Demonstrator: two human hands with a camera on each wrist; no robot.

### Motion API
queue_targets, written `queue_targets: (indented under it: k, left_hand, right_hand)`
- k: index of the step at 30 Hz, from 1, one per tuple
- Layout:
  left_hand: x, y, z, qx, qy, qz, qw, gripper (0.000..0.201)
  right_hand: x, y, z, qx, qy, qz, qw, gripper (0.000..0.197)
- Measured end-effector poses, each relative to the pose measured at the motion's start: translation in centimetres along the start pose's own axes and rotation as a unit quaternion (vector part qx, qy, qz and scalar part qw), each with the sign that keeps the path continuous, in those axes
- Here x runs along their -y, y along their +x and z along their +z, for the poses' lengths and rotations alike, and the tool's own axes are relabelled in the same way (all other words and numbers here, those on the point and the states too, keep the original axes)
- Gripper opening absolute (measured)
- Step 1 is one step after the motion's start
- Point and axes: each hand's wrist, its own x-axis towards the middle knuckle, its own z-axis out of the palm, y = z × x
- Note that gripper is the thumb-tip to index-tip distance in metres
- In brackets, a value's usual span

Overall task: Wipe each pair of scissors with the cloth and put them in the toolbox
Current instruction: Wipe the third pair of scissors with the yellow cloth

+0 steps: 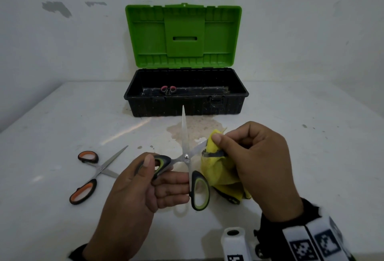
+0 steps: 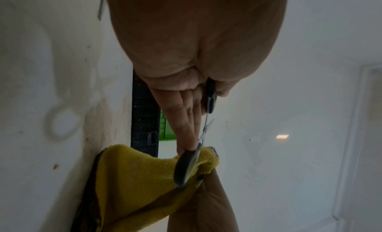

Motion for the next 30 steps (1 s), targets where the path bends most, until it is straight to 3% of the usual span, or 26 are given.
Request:
queue_targets:
  k: [17,26,30]
  left_hand:
    - [0.0,0.3,0.8,-0.022,-0.003,-0.033,0.999,0.035]
    - [0.0,0.5,3.1,-0.021,0.002,-0.021,1.0,0.038]
    - [0.1,0.5,3.3,-0.033,0.011,-0.006,0.999,0.033]
  right_hand:
    - [-2.0,2.4,-3.6,-0.11,-0.063,-0.012,0.992,0.018]
    - [-0.5,-0.2,0.3,-0.012,-0.115,-0.14,0.983,0.009]
    - [-0.1,-1.0,0.5,0.013,-0.086,-0.151,0.985,0.014]
